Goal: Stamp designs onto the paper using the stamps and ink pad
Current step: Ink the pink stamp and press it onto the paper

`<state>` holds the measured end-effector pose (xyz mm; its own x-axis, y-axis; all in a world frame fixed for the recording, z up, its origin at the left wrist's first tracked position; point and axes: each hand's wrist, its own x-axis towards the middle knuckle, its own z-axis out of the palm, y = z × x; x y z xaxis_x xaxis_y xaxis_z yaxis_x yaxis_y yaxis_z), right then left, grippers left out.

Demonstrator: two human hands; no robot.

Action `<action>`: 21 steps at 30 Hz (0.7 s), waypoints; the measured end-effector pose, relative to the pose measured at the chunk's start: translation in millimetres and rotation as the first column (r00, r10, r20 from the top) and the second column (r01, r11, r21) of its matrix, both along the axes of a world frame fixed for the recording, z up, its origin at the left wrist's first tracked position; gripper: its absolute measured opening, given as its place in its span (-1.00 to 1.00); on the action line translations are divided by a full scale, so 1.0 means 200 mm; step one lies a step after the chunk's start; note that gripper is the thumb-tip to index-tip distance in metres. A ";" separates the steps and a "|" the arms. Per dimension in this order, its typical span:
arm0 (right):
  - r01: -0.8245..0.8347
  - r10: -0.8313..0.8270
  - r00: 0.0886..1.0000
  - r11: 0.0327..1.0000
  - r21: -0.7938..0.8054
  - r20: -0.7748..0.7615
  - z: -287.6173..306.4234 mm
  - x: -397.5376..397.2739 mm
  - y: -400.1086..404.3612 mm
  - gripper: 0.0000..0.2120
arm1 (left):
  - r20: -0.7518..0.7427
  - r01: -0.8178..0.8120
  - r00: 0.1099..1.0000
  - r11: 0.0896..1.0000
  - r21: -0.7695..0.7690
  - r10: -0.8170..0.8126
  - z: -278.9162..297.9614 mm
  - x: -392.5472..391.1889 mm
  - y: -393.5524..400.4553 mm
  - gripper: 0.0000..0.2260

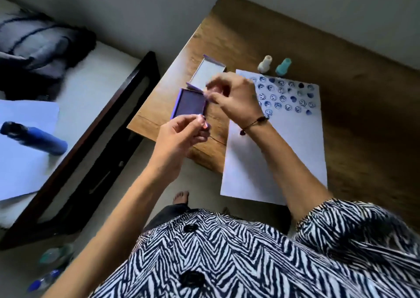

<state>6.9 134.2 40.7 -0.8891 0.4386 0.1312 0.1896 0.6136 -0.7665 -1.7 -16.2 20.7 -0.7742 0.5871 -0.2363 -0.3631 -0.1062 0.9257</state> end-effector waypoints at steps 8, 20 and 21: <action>0.505 -0.502 0.858 0.863 -0.002 0.111 -0.10 0.47 0.39 -0.88 | -0.713 0.232 0.536 0.891 -0.390 -0.452 0.00 0.12 0.36 -0.82; 0.283 -0.436 0.861 0.839 0.465 0.262 -0.07 0.42 0.36 -0.90 | -0.719 0.138 0.214 0.749 -0.648 -0.662 -0.05 0.14 0.47 -0.78; 0.278 -0.441 0.857 0.831 0.483 0.267 -0.07 0.42 0.36 -0.90 | -0.717 0.138 0.221 0.749 -0.648 -0.661 -0.05 0.14 0.47 -0.78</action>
